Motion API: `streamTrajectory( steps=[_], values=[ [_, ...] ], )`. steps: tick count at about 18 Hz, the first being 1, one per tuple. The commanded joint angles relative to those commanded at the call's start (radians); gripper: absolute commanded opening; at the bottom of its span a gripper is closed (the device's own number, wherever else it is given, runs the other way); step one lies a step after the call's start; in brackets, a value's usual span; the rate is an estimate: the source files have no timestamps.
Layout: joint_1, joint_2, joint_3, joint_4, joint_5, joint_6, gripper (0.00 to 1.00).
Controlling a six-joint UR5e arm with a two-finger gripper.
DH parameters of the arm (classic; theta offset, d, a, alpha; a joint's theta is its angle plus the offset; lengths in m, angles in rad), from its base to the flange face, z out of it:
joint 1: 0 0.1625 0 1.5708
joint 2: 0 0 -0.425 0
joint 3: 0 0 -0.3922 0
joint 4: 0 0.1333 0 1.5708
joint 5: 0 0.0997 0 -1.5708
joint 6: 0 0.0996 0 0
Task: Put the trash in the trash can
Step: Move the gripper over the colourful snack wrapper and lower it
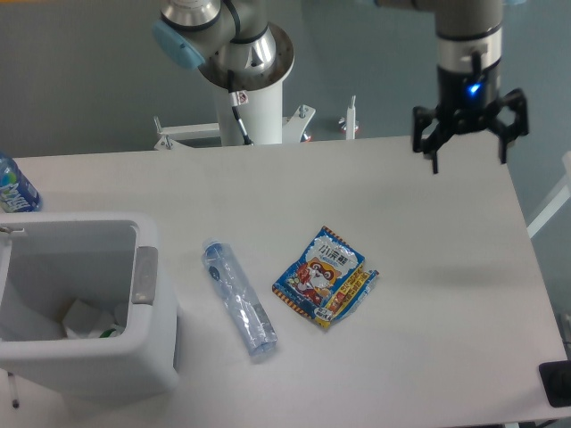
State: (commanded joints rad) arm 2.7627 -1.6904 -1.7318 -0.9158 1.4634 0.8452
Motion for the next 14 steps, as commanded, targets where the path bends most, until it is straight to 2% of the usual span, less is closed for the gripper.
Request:
streamTrajectory(
  steps=[3, 8, 14],
  values=[
    [-0.028, -0.029, 0.002, 0.003, -0.008, 0.008, 1.00],
    [-0.069, -0.109, -0.012, 0.003, -0.063, 0.098, 1.00],
    [-0.127, -0.210, -0.021, 0.011, -0.063, 0.126, 1.00]
  ],
)
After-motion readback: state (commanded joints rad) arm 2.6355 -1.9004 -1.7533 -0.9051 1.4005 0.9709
